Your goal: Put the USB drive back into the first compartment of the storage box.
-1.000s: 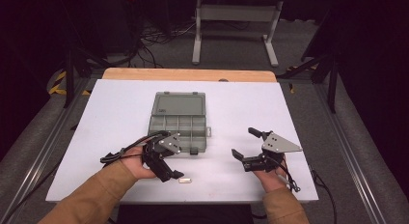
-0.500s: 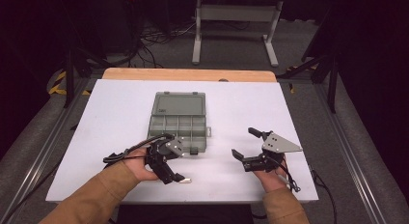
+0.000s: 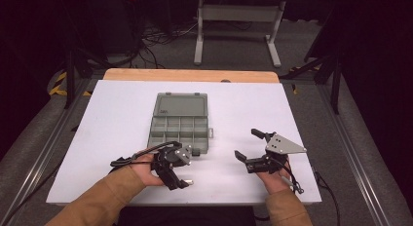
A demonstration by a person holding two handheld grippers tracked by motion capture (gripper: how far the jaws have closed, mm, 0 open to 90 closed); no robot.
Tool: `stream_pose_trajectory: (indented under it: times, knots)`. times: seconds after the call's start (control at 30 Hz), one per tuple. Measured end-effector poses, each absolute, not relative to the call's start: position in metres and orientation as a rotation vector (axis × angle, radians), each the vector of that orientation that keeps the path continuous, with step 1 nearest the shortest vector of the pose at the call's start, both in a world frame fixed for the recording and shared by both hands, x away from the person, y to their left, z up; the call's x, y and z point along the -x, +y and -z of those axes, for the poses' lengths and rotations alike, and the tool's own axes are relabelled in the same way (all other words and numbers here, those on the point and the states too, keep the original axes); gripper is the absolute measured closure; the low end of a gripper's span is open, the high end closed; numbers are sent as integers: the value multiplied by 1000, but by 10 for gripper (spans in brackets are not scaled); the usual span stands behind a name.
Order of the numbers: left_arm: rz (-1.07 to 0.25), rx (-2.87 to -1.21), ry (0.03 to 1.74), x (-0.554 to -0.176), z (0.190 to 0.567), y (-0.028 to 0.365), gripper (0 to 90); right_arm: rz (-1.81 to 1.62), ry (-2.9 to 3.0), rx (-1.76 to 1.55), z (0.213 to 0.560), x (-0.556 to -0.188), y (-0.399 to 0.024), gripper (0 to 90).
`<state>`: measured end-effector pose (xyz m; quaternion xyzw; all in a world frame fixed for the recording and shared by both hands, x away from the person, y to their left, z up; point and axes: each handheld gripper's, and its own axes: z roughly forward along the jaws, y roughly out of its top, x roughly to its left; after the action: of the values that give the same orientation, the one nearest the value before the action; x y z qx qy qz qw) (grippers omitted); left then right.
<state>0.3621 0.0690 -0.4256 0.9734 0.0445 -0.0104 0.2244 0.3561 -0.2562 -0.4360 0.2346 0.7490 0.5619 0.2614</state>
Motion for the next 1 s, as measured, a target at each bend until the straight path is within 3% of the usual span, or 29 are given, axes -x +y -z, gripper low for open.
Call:
stream_pose_trajectory:
  times: [0.43, 1.0]
  knots:
    - [33, -2745, 106, -361, 439, 61, 358, -1524, 2029, -628, 436, -356, -256, 53]
    - [1, -2787, 92, -358, 449, 54, 535, -1524, 2029, -628, 436, -356, -256, 53]
